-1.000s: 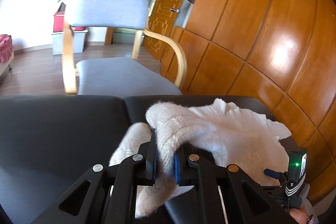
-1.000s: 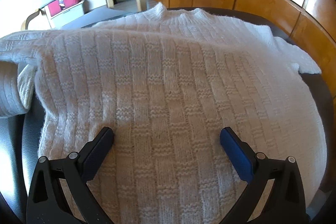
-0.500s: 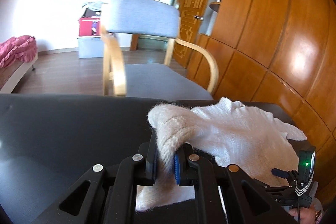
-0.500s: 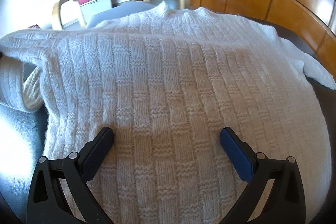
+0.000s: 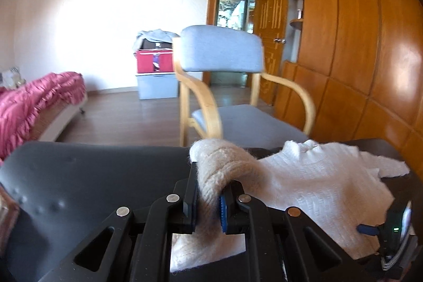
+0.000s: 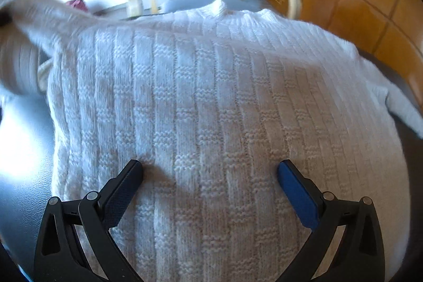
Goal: Fold clothes
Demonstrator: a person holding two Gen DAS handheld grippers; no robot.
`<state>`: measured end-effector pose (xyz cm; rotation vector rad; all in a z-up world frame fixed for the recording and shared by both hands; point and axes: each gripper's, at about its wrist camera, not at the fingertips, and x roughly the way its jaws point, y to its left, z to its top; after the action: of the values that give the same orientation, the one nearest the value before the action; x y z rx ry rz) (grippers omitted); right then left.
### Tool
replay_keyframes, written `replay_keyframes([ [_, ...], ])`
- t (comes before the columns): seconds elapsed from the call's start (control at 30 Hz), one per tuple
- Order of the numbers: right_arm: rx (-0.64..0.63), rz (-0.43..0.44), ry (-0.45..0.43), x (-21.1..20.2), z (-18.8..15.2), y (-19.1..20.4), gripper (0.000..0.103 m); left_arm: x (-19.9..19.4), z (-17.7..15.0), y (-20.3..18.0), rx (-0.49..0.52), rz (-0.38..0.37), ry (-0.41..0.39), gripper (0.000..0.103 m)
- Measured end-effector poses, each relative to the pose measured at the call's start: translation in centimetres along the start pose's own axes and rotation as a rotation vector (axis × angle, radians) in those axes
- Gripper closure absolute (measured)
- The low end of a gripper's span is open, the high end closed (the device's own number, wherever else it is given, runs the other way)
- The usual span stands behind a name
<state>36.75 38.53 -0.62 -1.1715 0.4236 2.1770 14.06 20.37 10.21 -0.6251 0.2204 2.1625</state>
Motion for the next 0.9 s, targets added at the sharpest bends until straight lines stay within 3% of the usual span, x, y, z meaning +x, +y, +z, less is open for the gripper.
replay_keyframes([
  [0.33, -0.059, 0.119, 0.021, -1.0, -0.7, 5.5, 0.000, 0.9, -0.1, 5.4, 0.006, 0.156, 0.052, 0.092],
  [0.53, -0.039, 0.078, 0.005, -2.0, -1.7, 7.3, 0.000, 3.8, -1.7, 8.0, -0.013, 0.235, 0.140, 0.091],
  [0.67, -0.060, 0.078, -0.007, -2.8, -2.2, 7.9, 0.000, 4.5, -2.7, 9.3, -0.045, 0.261, 0.155, 0.091],
  [0.9, -0.130, 0.102, -0.013, -1.3, -1.2, 11.1, 0.000, 6.0, -3.2, 9.3, 0.021, 0.344, 0.219, 0.088],
])
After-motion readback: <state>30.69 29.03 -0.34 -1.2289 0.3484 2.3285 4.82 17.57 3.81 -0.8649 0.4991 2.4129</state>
